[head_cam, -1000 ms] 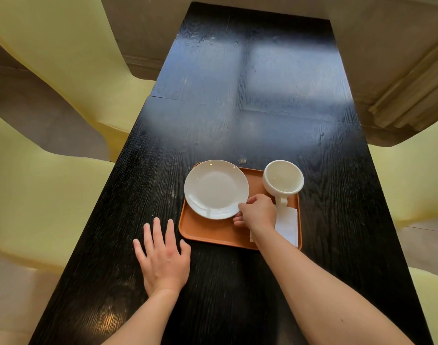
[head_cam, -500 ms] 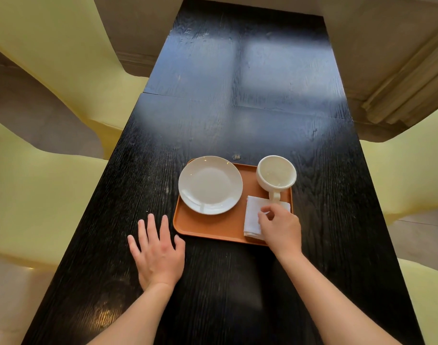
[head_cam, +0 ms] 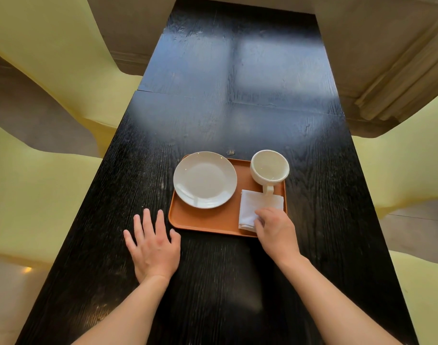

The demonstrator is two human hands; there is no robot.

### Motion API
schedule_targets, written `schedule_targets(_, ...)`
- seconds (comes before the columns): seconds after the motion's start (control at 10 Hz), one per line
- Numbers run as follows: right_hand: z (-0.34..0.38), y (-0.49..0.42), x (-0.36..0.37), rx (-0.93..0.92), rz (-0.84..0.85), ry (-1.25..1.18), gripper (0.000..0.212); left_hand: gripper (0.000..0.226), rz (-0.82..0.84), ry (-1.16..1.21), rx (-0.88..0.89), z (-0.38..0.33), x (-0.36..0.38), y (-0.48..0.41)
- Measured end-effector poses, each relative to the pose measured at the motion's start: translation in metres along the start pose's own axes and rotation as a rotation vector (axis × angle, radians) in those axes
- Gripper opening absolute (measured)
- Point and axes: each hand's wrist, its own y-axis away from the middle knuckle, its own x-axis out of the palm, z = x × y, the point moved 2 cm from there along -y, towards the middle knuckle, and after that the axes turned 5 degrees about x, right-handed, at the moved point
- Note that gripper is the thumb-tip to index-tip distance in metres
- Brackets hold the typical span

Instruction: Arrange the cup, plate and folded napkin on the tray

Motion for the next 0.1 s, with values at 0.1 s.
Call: schedule_targets(0.1,-0.0008,-0.0001,-0.0037,0.047,-0.009,-0.034,0.028,0.06,0.019,-0.004,-0.007,0.0013,0.0005,0.0006)
